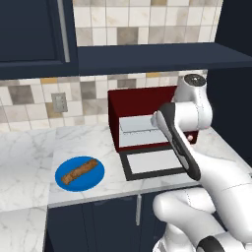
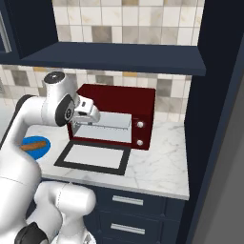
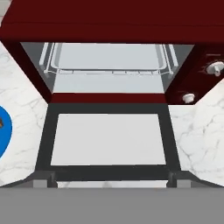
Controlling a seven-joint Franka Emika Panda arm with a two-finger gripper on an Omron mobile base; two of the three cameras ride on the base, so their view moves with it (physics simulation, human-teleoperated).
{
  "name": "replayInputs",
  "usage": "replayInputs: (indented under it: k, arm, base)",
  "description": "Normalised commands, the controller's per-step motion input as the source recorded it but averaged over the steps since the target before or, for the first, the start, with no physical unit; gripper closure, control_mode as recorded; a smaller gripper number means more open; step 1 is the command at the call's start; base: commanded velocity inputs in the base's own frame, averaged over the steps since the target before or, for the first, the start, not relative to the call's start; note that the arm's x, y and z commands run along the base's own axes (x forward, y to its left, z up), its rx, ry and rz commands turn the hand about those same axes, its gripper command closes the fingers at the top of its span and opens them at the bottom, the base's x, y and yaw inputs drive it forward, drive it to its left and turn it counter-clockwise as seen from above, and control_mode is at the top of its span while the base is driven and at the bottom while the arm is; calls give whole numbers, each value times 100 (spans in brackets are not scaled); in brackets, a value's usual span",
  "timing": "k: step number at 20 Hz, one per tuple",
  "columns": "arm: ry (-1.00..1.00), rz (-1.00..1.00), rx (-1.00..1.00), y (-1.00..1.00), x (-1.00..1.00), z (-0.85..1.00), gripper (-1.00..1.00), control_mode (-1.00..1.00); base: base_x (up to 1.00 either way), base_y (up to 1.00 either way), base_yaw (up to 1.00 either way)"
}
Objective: Pull the toaster oven rack outwards. Pick up the baguette from the plate and place it on the toaster oven rack. Close the toaster oven door fully and set the temperature to the lowest setting.
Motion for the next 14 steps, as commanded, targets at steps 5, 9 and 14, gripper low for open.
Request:
replayInputs:
  k: [5, 9, 14]
  arm:
    - [-14, -11, 13, -4, -4, -17, -100, -100]
    - [-11, -10, 15, -9, -4, -14, -100, -100]
    - [-12, -5, 3, -4, 0, -4, -100, -100]
  base:
    - [0, 0, 0]
    - [0, 0, 0]
    - [0, 0, 0]
